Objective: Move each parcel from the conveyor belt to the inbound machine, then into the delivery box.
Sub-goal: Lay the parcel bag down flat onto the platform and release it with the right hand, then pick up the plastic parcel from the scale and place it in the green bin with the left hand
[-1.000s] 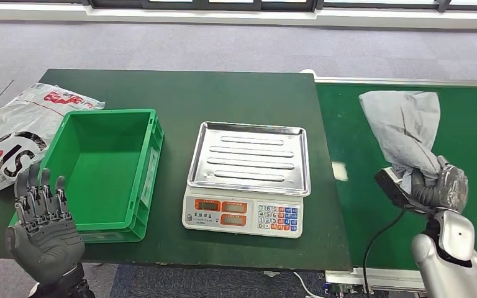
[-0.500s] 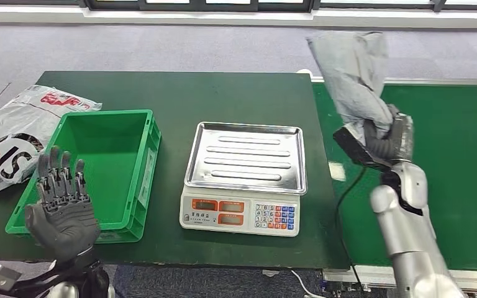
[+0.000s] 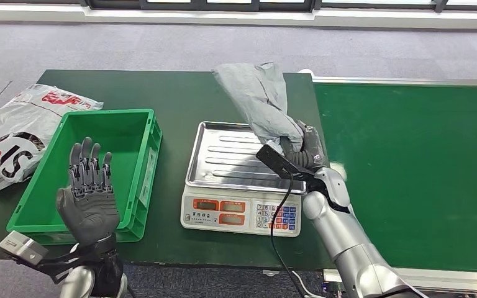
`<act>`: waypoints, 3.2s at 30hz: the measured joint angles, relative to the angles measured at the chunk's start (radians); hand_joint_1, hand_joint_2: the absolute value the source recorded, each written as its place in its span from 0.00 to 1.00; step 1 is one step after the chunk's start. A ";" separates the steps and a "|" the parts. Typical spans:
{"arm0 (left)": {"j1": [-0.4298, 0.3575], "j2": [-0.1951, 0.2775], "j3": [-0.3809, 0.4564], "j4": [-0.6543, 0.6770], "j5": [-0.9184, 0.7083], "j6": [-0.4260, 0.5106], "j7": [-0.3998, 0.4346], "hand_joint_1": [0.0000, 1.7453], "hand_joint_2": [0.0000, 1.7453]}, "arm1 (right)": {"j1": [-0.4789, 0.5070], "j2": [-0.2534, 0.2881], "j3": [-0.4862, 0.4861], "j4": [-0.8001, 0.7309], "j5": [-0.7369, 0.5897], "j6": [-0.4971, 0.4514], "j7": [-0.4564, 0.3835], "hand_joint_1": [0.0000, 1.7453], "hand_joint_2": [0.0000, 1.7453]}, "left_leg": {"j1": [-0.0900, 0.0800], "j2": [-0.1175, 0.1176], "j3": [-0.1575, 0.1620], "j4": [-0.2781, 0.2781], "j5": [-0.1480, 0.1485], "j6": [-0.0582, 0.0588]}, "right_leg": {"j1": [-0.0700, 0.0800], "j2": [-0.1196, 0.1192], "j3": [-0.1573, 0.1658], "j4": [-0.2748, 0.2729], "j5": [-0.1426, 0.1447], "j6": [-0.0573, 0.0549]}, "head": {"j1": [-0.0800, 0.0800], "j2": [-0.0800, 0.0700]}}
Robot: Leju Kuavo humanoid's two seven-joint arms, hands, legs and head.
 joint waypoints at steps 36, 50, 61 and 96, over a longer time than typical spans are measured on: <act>0.017 -0.004 -0.009 -0.024 -0.351 0.515 -0.077 0.00 0.00 | 0.196 0.008 0.037 -0.257 -0.175 -0.066 -0.144 0.00 0.50 | 0.000 -0.001 0.000 0.000 -0.001 -0.001 | 0.000 -0.001 -0.001 0.000 -0.001 0.000 | 0.000 0.000; -0.415 0.072 -0.245 0.433 -0.952 0.549 0.184 0.00 1.00 | 0.539 -0.008 0.044 -0.885 -0.673 0.306 -0.529 0.00 1.00 | 0.000 -0.002 -0.002 0.000 0.003 0.000 | 0.000 -0.004 -0.002 -0.001 0.004 -0.001 | 0.000 0.000; -0.814 0.034 -0.451 0.888 -1.122 0.392 0.280 0.00 1.00 | 0.514 -0.035 0.077 -0.918 -0.673 0.331 -0.522 0.00 1.00 | -0.001 -0.001 -0.004 0.000 0.006 0.000 | -0.001 -0.002 -0.004 0.000 0.007 -0.001 | 0.000 0.000; -0.971 -0.128 -0.695 1.327 -1.251 -0.039 0.471 1.00 1.00 | 0.424 -0.043 0.200 -0.904 -0.673 0.436 -0.519 0.00 1.00 | -0.001 -0.002 -0.005 0.000 0.006 0.000 | -0.001 -0.002 -0.005 0.000 0.006 -0.001 | 0.000 0.000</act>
